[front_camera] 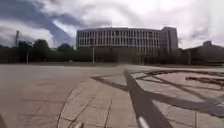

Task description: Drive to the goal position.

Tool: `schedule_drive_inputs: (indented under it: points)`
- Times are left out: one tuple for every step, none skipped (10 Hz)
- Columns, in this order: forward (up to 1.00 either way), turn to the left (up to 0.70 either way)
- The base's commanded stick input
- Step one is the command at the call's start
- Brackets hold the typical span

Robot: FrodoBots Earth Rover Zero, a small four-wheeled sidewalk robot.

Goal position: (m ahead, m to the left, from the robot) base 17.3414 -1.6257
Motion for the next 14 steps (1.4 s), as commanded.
schedule_drive_inputs:
  points:
    - [1.0, -0.11]
    - [1.0, 0.0]
    - [1.0, 0.0]
    - [1.0, 0.0]
    - [1.0, 0.0]
    - [1.0, 0.0]
    - [1.0, 0.0]
    - [1.0, 0.0]
    - [1.0, 0.0]
    - [1.0, 0.0]
    - [1.0, 0.0]
    - [1.0, 0.0]
    - [1.0, 0.0]
    - [1.0, 0.0]
